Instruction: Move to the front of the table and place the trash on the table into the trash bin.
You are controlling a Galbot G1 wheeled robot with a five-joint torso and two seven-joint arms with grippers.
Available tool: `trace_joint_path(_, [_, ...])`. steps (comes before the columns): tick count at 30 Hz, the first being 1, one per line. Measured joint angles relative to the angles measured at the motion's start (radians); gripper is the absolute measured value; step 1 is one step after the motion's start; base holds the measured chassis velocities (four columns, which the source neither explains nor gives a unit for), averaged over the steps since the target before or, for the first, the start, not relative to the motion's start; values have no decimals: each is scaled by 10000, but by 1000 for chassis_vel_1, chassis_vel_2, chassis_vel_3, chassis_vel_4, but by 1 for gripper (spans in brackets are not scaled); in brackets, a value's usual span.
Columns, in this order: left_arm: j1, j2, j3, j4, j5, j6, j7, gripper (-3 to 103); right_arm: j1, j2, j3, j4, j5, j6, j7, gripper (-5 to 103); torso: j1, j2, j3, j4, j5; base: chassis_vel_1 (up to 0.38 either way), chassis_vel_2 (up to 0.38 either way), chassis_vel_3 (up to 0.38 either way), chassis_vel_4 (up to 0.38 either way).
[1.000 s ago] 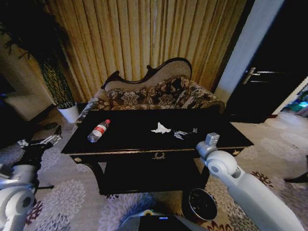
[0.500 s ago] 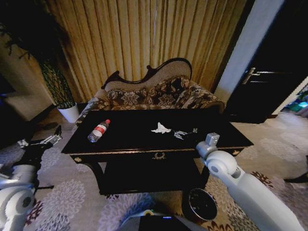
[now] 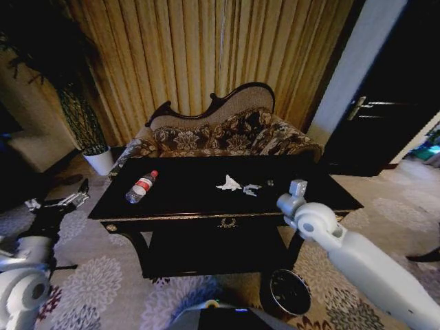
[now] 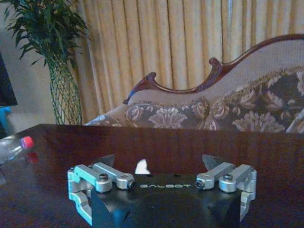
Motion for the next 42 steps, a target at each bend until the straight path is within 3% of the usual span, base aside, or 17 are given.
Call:
trace_joint_path(11, [26, -32, 3, -93, 2, 8, 0, 100, 910, -318, -626, -44, 65, 0, -16, 100, 0, 0, 0, 3, 0, 0, 0, 0, 0])
trace_joint_path(27, [56, -163, 18, -133, 44, 19, 0, 100, 2224, -233, -2132, -574, 402, -308, 34, 100, 0, 0, 0, 3, 0, 0, 0, 0, 0])
trace_joint_path(32, [86, -201, 2, -133, 47, 19, 8, 100, 2796, -19, -2555, -801, 626, -627, 553, 100, 0, 0, 0, 3, 0, 0, 0, 0, 0])
trace_joint_path(42, [160, -210, -142, -134, 42, 19, 11, 100, 4016, 733, -3598, -1086, 1622, -1731, 2454, 100, 1, 0, 0, 4, -1, 0, 0, 0, 0])
